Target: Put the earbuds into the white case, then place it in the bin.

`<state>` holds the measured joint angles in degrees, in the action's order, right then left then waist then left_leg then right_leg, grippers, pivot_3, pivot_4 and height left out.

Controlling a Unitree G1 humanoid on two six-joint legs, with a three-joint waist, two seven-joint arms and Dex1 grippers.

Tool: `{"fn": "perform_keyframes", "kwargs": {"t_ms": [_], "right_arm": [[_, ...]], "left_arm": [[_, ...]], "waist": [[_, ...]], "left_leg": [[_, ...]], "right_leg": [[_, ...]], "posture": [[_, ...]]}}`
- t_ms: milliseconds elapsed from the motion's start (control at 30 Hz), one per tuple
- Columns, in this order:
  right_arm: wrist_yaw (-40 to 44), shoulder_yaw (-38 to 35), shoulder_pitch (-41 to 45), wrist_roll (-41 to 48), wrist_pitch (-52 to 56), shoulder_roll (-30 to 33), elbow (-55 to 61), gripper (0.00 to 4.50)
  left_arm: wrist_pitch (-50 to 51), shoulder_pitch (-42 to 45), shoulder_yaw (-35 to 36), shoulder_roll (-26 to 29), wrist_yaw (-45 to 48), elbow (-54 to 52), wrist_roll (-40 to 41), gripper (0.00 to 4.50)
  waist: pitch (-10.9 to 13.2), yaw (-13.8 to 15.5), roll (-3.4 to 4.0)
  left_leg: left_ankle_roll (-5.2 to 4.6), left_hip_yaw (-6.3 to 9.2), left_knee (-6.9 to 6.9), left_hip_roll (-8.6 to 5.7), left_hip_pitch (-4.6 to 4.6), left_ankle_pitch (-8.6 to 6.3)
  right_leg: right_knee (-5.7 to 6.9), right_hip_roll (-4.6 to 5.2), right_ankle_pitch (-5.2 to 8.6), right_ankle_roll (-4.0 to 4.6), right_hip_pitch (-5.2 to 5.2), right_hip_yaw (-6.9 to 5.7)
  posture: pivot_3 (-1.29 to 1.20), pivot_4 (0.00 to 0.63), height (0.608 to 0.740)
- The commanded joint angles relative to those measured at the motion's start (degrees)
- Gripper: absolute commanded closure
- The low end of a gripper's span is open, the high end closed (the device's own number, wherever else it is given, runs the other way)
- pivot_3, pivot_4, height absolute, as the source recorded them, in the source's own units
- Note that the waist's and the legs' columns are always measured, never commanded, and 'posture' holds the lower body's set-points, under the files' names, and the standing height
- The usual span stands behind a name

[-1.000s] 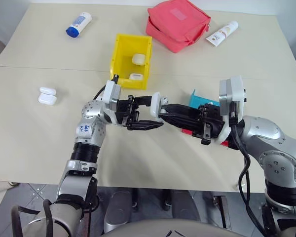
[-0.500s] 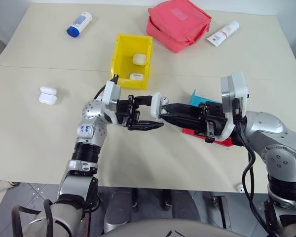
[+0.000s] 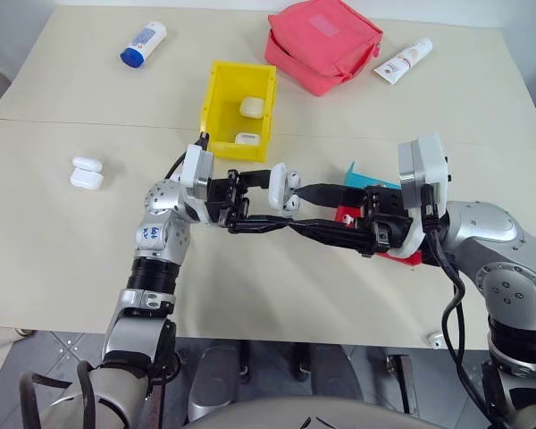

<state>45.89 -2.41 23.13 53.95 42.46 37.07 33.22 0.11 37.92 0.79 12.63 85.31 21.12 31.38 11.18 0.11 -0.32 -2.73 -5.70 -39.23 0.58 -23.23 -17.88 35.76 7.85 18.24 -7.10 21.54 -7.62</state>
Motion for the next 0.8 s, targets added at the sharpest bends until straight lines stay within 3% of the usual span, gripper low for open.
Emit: {"fn": "perform_keyframes", "kwargs": {"t_ms": [33, 367, 533, 633, 800], "right_arm": [[0.5, -0.8, 1.5, 0.4, -0.7, 0.8, 1.6, 2.14], [0.1, -2.3, 4.9, 0.7, -0.5, 2.7, 1.9, 2.14], [-1.9, -3.8, 5.9, -0.3, 1.7, 6.7, 2.3, 2.14], [-6.0, -3.8, 7.5, -1.4, 5.4, 9.9, 2.6, 2.72], [-10.5, 0.1, 16.0, -3.3, 9.9, 10.5, 3.2, 4.46]], "left_arm": [[-0.4, 0.6, 0.3, 0.4, 0.5, -0.4, 0.5, 1.77], [0.1, -1.2, -0.7, 1.4, 1.1, -0.4, -0.6, 1.77], [-0.4, -1.1, -1.7, 2.8, 0.2, -0.3, -2.5, 1.77], [-1.6, 0.4, -2.7, 3.6, -1.3, -0.3, -5.2, 1.77], [-3.8, 3.4, -4.9, 4.6, -4.2, 0.6, -10.5, 1.77]], "waist": [[0.0, 0.0, 0.00], [0.0, 0.0, 0.00], [0.0, 0.2, 0.00], [0.0, 0.1, 0.00], [0.0, 0.0, 0.00]], "left_leg": [[0.00, 0.00, 0.00, 0.00, 0.00, 0.00], [0.00, 0.00, 0.00, 0.00, 0.00, 0.00], [0.00, 0.02, 0.00, 0.00, 0.00, 0.00], [-0.01, 0.02, 0.00, -0.04, 0.00, 0.00], [0.01, 0.02, 0.00, -0.01, -0.01, 0.02]], "right_leg": [[0.00, 0.00, 0.00, 0.00, 0.00, 0.00], [0.00, 0.01, 0.00, 0.00, 0.00, 0.00], [0.00, 0.01, 0.00, 0.00, 0.00, -0.02], [0.00, 0.06, 0.00, 0.00, -0.01, -0.02], [0.01, 0.05, 0.00, 0.00, 0.00, -0.03]], "posture": [[0.00, 0.150, 0.740], [0.00, 0.150, 0.740], [0.00, 0.150, 0.740], [0.00, 0.150, 0.740], [0.00, 0.150, 0.740]]}}
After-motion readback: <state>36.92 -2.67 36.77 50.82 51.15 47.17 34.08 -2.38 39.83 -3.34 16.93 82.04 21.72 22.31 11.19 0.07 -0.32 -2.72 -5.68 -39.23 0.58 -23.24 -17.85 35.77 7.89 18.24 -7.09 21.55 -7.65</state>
